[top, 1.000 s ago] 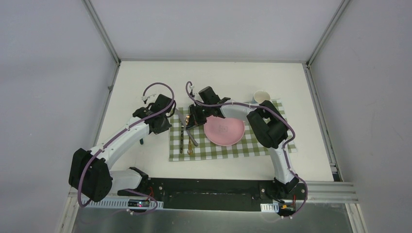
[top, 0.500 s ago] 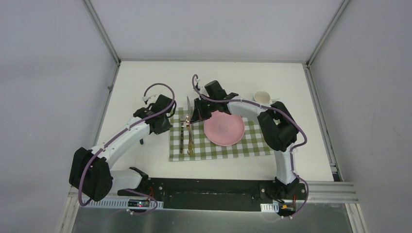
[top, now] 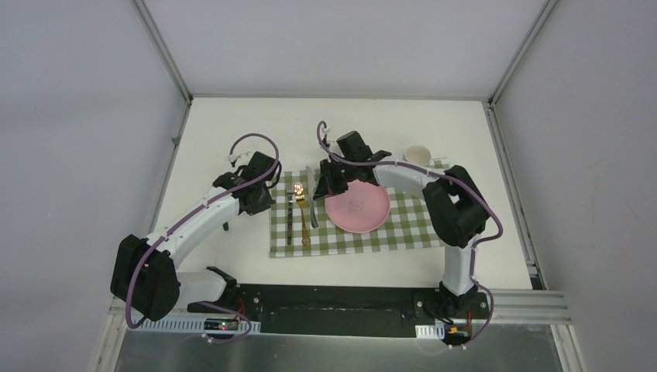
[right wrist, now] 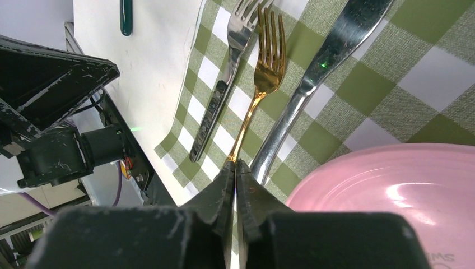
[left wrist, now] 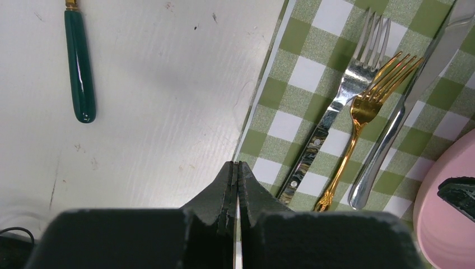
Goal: Set the dinner table for one person
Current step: Place the knife on the napkin.
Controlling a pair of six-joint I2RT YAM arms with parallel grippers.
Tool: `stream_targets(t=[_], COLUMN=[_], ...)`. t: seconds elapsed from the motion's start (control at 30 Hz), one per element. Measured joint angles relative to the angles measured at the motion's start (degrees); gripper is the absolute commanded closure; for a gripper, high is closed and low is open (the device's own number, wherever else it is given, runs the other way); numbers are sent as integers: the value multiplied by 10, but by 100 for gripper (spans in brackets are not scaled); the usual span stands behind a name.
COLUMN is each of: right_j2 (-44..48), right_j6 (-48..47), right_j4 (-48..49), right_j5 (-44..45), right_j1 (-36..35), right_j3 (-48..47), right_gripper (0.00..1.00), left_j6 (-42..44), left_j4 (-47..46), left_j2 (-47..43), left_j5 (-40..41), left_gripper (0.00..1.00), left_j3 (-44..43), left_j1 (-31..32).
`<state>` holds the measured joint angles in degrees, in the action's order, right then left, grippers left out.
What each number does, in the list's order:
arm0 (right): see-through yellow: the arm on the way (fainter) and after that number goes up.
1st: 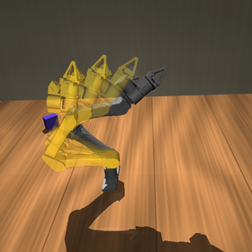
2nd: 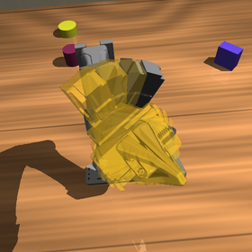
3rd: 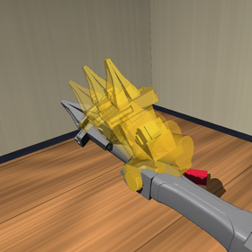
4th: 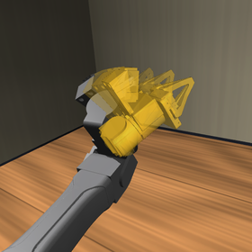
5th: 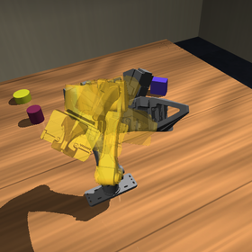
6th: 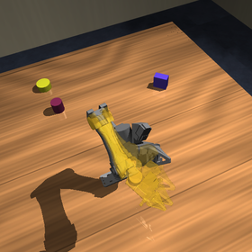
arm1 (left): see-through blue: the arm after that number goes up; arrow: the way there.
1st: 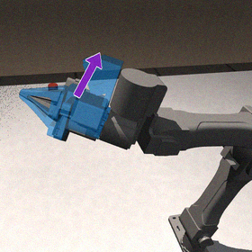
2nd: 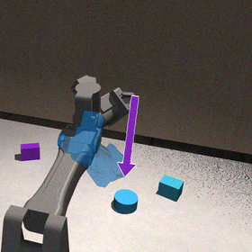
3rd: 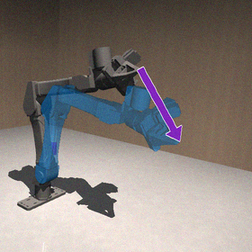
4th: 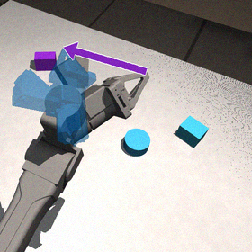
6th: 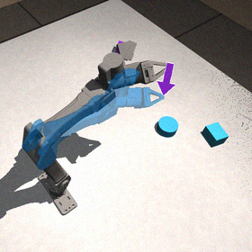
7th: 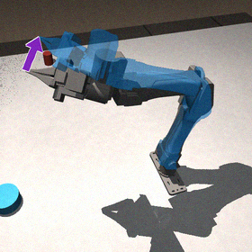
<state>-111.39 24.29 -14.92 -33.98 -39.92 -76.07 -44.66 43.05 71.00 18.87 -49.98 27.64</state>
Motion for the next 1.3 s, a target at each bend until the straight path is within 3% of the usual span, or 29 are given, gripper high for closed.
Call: stream_targets(t=[0.1,0.2,0.8,1.3], right_j2=[0,-8,-97,-144], right_j6=[0,1,-5,-19], right_j4=[-2,-4,-37,-80], right_j5=[3,3,5,1], right_j1=[1,2,7,96], right_j3=[-1,-5,-115,-176], right_gripper=[66,61,60,60], left_j6=[0,0,3,5], left_j4=[-3,-6,-24,-77], left_j2=[2,2,48,118], left_j5=[0,0,-16,-89], left_gripper=[100,100,100,100], left_j3=[0,2,-5,-96], left_j1=[0,0,0,17])
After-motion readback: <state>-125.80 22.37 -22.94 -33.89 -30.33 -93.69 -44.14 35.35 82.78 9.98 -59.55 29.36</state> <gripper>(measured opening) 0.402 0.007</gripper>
